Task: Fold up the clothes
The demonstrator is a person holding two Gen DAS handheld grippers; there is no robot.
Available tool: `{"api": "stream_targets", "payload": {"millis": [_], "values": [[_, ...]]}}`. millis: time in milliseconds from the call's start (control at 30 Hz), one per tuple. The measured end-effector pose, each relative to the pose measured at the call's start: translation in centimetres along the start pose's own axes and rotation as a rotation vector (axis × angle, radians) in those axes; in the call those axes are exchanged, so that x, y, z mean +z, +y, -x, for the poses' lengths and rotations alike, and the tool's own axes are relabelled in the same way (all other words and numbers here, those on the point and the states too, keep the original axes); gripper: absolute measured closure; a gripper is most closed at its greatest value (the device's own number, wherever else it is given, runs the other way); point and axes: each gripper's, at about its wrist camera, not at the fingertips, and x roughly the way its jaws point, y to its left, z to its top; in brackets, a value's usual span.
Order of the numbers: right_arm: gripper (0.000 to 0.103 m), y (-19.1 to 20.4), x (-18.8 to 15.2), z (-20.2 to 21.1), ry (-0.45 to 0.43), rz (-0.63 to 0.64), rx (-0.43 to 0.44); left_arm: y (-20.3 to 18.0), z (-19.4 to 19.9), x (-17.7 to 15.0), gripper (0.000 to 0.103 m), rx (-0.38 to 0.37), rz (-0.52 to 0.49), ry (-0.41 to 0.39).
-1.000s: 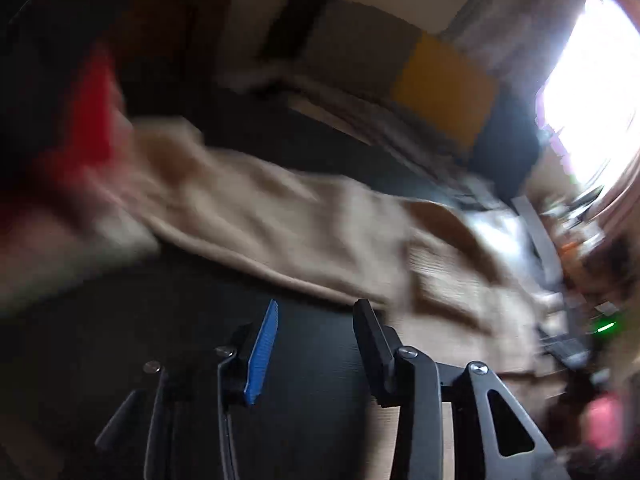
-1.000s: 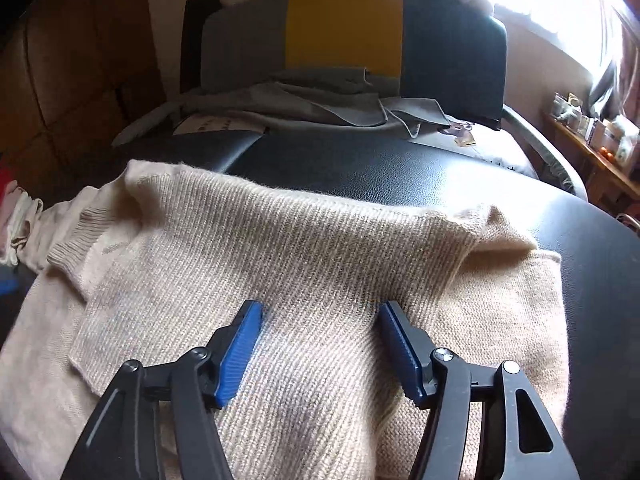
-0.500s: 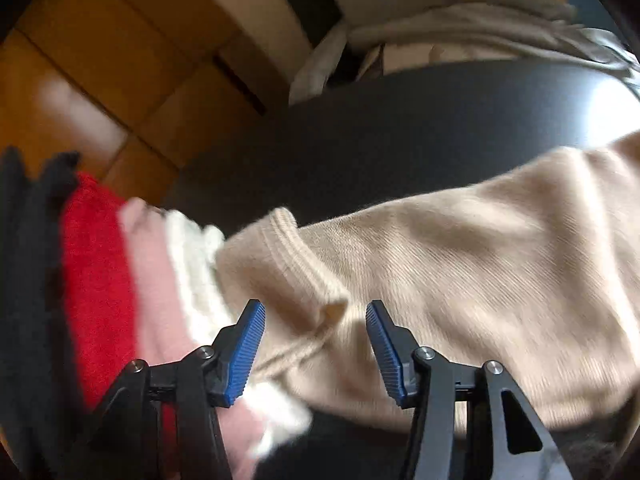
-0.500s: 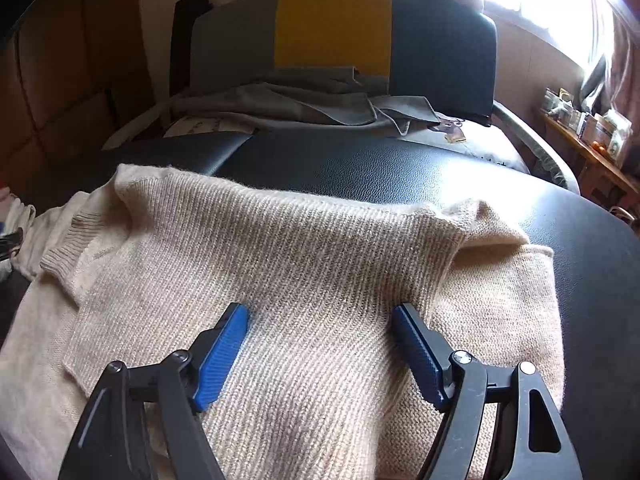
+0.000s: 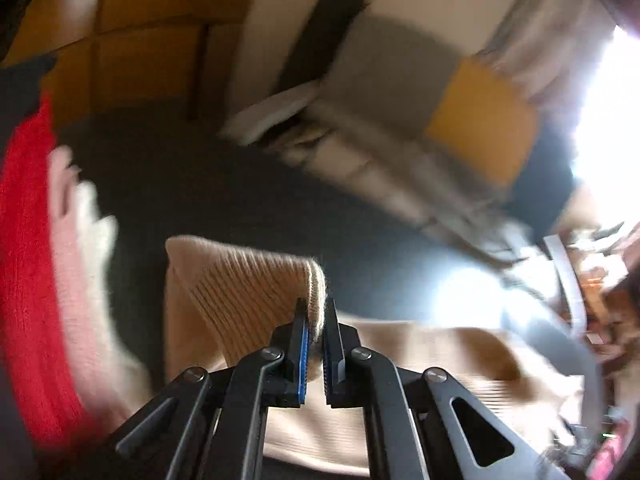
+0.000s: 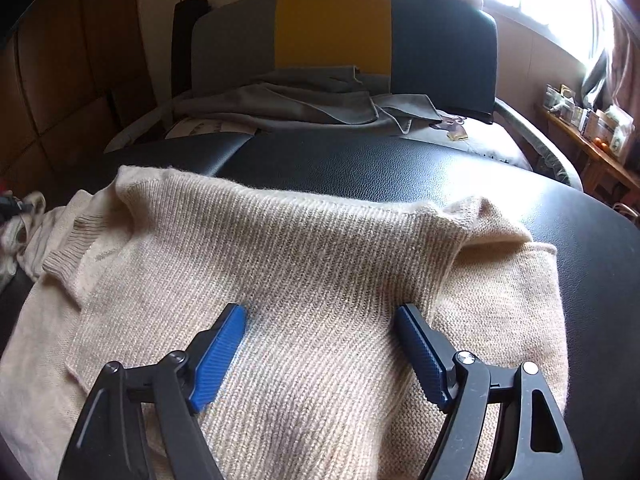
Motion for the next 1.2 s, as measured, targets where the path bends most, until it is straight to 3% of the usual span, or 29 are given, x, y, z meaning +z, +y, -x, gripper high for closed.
{"api": "stream_targets", "payload": {"millis": [333, 533, 600, 667, 767, 933, 1100, 1200], "values": [[0.022, 0.0, 0.0, -0.1, 0.001, 0.0, -0.011, -15.1, 1.8, -4.4, 0.099, -0.405, -0.15, 0.07], [0.021, -0.2, 0.0, -0.1, 0.001, -0.005, -0.006, -21.0, -4.1, -8.9, 0.099, -0.413, -0.222, 0.214], [0.021, -0.3, 0.0, -0.1, 0.002, -0.008, -0.003, -21.7, -5.2, -9.7, 0.091, -0.4, -0.233, 0.238], [0.021, -0.3, 0.0, -0.1, 0.003, -0.011, 0.001, -20.5, -4.8, -9.6, 0.081, -0.422, -0.194, 0.236], [0.02, -0.3, 0.1, -0.1, 0.006, -0.012, 0.002, -17.2, -2.6, -9.1, 0.076, -0.453, -0.126, 0.178], [0.02, 0.7, 0.9, 1.1, 0.008, -0.016, 0.026, -10.6, 0.3, -11.2, 0.074, -0.408, -0.068, 0.118], [0.02, 6.1, 2.9, 3.3, -0.061, 0.097, 0.156, -6.5, 0.3, -13.9, 0.074, -0.356, -0.052, 0.152], [0.021, 10.6, 4.1, 2.3, -0.057, 0.226, 0.153, -5.5, 0.4, -15.0, 0.074, -0.354, -0.066, 0.154]]}}
